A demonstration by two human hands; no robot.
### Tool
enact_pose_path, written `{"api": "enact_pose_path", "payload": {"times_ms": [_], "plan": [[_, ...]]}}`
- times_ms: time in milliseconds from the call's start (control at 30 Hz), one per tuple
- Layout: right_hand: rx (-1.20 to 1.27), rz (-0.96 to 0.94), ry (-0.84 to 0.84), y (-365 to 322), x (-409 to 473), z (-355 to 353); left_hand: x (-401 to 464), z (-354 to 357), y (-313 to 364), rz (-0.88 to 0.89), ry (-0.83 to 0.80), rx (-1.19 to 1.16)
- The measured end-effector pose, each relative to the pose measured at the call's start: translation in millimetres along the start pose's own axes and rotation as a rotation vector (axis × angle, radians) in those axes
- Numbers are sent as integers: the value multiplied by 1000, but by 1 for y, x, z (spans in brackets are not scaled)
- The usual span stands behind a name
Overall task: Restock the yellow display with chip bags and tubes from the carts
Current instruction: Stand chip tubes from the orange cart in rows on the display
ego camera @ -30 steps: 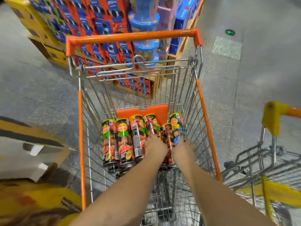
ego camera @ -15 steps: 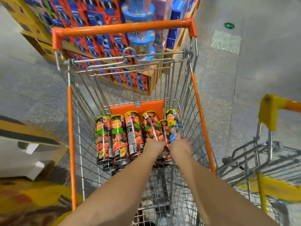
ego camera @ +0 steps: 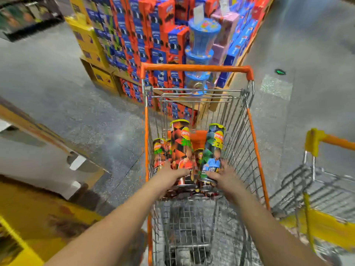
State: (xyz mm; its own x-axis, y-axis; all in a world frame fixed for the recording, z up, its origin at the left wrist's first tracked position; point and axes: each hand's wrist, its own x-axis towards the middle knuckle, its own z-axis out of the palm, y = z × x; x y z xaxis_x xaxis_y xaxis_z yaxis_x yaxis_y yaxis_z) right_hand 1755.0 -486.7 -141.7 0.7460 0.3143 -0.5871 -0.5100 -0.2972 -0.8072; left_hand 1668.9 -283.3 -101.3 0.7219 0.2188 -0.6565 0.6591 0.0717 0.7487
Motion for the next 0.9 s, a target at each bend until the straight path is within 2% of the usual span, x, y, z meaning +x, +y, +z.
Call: {"api": "enact_pose_path", "payload": {"times_ms": [67,267,467,733,900], "plan": [[18,-33,-90,-10,-39,28,-35,-31,-9,38,-7,-31],[-190,-208,-276,-26,-128,130,-144,-125,-50,208,-3,-122],[-295,-295,-512,-22,-175,232,-220,-210,-109,254,56,-193],[-584,-353,-581,-12,-212,345,-297,-281,-178,371,265,-255],[-705,-391,-703,4,-226,399,-323,-309,-201,434,430,-346]]}}
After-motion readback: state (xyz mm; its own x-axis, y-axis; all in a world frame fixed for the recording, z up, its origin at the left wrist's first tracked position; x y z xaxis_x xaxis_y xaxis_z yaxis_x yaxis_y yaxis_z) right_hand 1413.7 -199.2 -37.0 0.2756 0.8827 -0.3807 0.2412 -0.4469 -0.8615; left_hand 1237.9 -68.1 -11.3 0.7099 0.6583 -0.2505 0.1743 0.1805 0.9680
